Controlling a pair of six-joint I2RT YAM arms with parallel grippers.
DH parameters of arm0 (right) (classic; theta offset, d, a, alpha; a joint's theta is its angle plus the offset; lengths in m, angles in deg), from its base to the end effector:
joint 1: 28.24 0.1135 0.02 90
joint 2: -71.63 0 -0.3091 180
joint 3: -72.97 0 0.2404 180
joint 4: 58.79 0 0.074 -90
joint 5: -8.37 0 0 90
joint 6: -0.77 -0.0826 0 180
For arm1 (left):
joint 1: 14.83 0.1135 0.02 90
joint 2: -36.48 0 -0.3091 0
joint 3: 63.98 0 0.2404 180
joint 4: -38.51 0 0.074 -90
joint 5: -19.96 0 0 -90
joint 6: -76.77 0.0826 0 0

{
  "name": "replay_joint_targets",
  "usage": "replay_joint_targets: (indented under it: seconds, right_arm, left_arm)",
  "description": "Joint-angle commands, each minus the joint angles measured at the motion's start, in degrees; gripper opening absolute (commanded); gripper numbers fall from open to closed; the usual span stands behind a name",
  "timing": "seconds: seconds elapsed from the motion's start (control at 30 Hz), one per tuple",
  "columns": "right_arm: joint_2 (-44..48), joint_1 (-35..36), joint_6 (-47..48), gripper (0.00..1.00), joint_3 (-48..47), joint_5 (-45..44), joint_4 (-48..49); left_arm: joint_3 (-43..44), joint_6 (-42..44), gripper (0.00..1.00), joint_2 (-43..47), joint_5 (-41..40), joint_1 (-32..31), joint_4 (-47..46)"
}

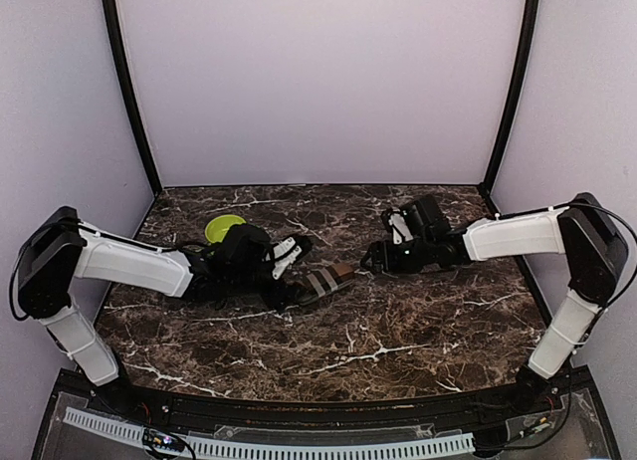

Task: Organize the sunglasses
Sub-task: Adjust the case with sunglasses at the center of the board, then reset both arms

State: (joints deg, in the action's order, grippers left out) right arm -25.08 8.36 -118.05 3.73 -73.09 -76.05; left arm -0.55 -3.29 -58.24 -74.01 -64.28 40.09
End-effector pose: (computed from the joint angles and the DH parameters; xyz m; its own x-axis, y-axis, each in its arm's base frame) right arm 0.2978 0.2364 0.2000 -0.8201 -0.0152 -0.5721 -0.3184 0.8427 0.4340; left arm 0.2528 -0.2867 0.2118 -0.2232 0.5258 -0.8208 0.7703 0.6112 0.1820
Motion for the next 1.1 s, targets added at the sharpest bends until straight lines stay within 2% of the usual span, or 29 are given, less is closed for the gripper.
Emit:
replay_joint_targets:
  seconds: [0.0,0.07,0.13,0.17,0.4,0.6,0.67,0.77,0.93,1.07]
  right_arm:
    - [3.28,-0.54,6.67,0.83,-5.95,-11.15,-10.93]
    - [3.96,-0.72,8.16,0.92,-8.08,-15.65,-14.91]
    - [4.49,-1.04,9.30,0.99,-10.21,-18.67,-17.81]
    - [4.69,-1.23,9.91,1.00,-10.66,-19.58,-18.90]
    - [4.17,-1.85,12.42,1.00,-17.13,-25.78,-22.58]
    - [8.11,-3.59,13.00,1.00,-13.60,-24.69,-15.49]
    - [9.85,-4.68,12.65,1.00,-11.66,-24.33,-12.81]
    - [11.78,-5.94,12.96,1.00,-11.66,-25.00,-12.16]
    - [16.31,-6.15,16.04,1.00,-10.05,-28.75,-12.99]
    - [18.71,-6.10,17.04,1.00,-10.66,-27.88,-14.40]
  left_arm:
    - [-4.49,-6.80,0.81,8.74,-8.06,2.07,-4.79]
    - [-6.76,-10.74,0.88,12.59,-10.93,3.86,-4.90]
    - [-9.36,-14.96,0.97,16.69,-13.95,5.80,-4.90]
    - [-10.63,-16.98,0.99,18.82,-15.58,6.71,-4.91]
    - [-16.80,-21.43,0.99,28.85,-30.92,8.77,-4.75]
    - [-15.63,-20.65,0.99,34.06,-35.33,9.69,0.36]
    - [-16.78,-19.42,0.99,35.99,-35.33,10.08,-1.71]
    - [-17.89,-18.21,0.99,38.64,-30.72,11.99,-2.82]
    - [-15.71,-22.23,0.99,42.97,-26.81,17.32,4.05]
    - [-11.32,-22.50,0.99,45.21,-24.48,18.43,11.48]
